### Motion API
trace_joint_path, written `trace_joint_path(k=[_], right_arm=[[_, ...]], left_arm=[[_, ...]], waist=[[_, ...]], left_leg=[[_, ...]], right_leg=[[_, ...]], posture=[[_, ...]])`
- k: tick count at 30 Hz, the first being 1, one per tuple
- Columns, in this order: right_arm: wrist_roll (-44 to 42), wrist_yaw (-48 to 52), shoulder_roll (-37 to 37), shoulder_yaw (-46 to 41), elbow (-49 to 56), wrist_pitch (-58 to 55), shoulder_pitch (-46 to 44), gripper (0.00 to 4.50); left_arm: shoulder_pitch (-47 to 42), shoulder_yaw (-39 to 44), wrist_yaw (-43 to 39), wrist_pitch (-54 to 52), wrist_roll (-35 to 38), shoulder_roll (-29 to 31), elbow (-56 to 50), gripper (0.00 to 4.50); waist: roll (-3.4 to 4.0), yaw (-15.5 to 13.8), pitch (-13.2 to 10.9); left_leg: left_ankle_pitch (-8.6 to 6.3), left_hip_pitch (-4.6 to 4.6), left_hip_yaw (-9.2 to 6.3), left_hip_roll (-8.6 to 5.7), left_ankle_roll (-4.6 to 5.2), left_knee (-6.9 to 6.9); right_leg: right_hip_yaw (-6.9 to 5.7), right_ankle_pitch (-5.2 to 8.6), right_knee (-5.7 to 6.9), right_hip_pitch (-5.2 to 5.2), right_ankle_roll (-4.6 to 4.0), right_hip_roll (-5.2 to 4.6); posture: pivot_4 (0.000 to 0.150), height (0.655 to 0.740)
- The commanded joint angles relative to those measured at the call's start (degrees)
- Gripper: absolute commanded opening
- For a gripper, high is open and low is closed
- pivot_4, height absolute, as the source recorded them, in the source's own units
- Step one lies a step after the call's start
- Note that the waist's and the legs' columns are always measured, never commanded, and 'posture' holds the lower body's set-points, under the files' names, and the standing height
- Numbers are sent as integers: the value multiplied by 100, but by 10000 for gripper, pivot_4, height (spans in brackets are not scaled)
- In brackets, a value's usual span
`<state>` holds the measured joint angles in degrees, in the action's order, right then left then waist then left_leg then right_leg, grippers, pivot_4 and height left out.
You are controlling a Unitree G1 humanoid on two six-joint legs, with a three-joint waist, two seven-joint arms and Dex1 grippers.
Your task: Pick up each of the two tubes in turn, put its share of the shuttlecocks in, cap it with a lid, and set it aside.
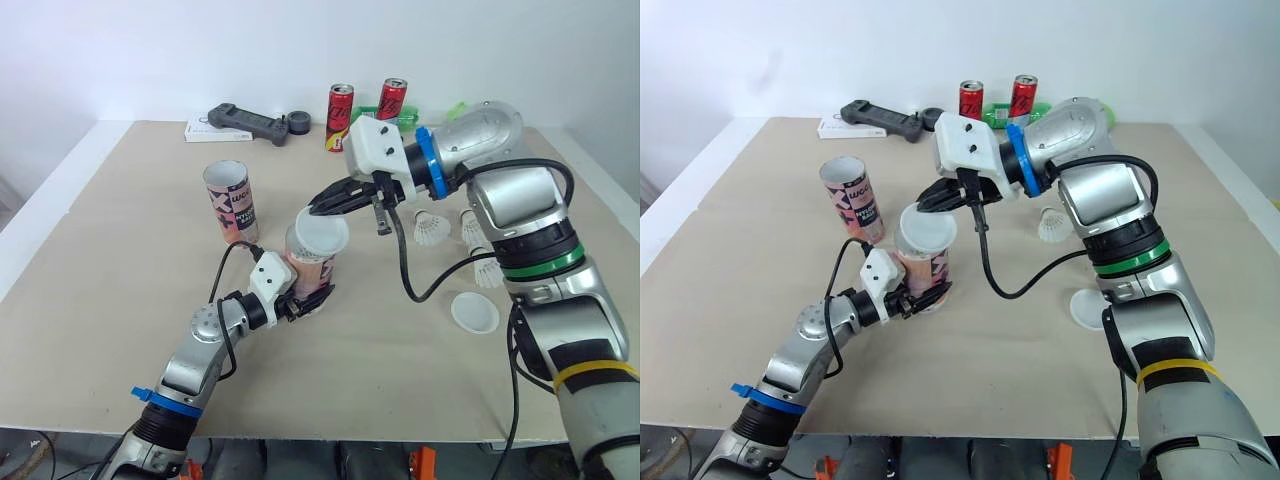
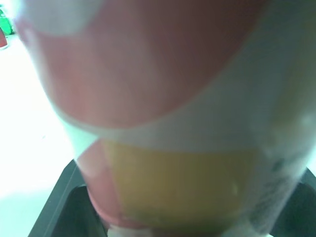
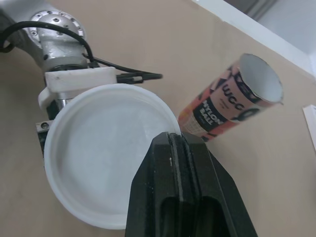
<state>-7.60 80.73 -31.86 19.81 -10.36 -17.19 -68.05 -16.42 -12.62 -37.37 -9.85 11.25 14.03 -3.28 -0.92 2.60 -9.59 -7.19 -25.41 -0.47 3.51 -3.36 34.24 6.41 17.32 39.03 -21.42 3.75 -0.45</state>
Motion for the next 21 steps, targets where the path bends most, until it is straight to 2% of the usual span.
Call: trace_joint_path(k=[1,8,21], right_arm=[[66,-21,75,-73,30,194,-295,414],[356,47,119,72,-149,487,-361,414],[606,286,4,267,145,592,-223,414]], left_arm=[[144,-138,85,-111,-233,28,251,30347],[121,-130,134,-101,-224,31,246,30347],[123,-144,133,-116,-218,28,226,30347]], waist=[[0,0,0],[0,-2,0],[0,-8,0]], left_leg=[[0,0,0,0,0,0],[0,0,0,0,0,0],[-1,0,-1,-3,-1,-8]], right_leg=[[0,0,0,0,-1,0],[0,9,0,0,-16,0],[0,7,0,1,-14,-2]], posture=[[1500,7400],[1500,7400],[1500,7400]])
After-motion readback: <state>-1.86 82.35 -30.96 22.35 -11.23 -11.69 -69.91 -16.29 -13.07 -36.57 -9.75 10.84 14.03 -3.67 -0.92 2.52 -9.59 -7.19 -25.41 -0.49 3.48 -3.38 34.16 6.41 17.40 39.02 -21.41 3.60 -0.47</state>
